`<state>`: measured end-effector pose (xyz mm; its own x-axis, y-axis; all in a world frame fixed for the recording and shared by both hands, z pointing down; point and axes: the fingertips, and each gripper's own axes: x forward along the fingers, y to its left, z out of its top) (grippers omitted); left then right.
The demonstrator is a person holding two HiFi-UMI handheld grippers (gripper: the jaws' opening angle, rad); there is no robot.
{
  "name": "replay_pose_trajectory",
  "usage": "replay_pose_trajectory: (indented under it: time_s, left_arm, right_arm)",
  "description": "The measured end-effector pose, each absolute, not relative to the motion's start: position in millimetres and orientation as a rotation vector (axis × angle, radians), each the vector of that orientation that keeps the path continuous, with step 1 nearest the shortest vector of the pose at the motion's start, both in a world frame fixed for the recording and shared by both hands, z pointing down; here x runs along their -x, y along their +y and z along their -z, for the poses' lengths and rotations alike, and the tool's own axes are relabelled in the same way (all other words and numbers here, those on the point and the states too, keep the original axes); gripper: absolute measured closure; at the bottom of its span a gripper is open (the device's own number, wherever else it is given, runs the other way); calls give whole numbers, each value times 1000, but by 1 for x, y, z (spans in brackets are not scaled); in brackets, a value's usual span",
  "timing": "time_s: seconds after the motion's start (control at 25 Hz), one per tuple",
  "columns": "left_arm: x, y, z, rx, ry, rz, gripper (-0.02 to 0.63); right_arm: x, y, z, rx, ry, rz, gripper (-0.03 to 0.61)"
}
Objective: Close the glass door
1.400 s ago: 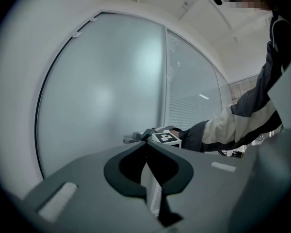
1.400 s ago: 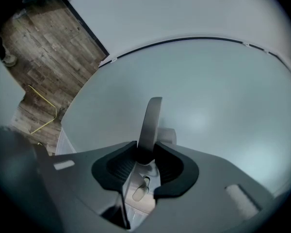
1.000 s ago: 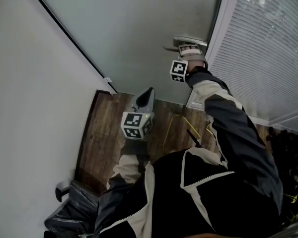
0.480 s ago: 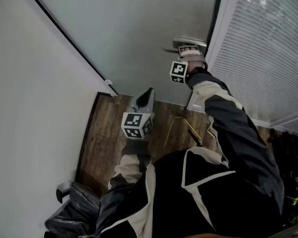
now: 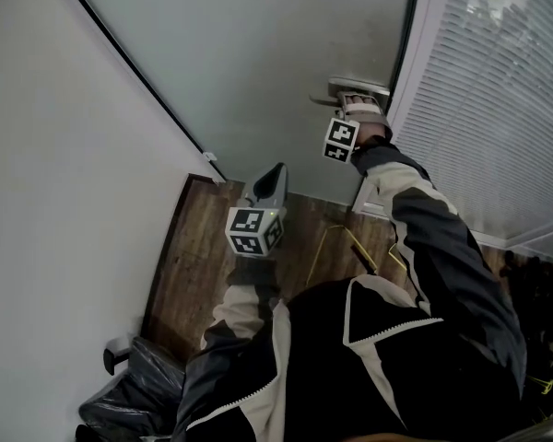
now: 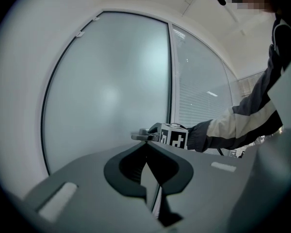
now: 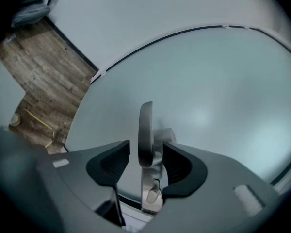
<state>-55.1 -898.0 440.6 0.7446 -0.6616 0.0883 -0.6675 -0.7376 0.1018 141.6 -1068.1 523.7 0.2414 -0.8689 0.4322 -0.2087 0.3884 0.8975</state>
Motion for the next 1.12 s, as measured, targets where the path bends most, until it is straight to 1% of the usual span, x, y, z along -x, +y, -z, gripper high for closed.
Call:
replay_pose_trajectory:
  time_s: [0.16, 0.24, 0.32, 0.4, 0.44, 0.48, 0.6, 0.68, 1.12]
  left_arm:
    - [61, -911, -436, -2793, -1115, -44, 614]
    - [62, -919, -432, -2785, -1129, -21, 614]
    - [63, -926, -424, -2778, -1133, 13, 614]
    - [64, -931, -414, -2770, -1137, 51, 614]
    - [65, -933, -409, -2768, -1143, 67, 614]
    - [65, -935, -405, -2769, -1152, 78, 614]
    - [62, -937, -397, -2779, -1180, 90, 614]
    - [59, -936, -398, -2777, -1188, 84, 614]
    - [56, -931, -406, -2777, -1215, 41, 614]
  right_arm:
    - [-113, -1043, -503, -1249, -1493, 561, 370]
    - [-89, -1023, -484, -1367, -1740, 428, 381]
    - [-61, -999, -456, -1491, -2064, 215, 402]
    - [-39, -975, -431, -1566, -2312, 42, 462]
    - [-30, -962, -422, -1580, -2390, -5, 481]
    - [-21, -950, -414, -1585, -2442, -23, 507]
    - [0, -923, -403, -1584, -2492, 20, 538]
    - [6, -914, -403, -1587, -2487, 43, 575]
    - [2, -916, -415, -1603, -2456, 12, 578]
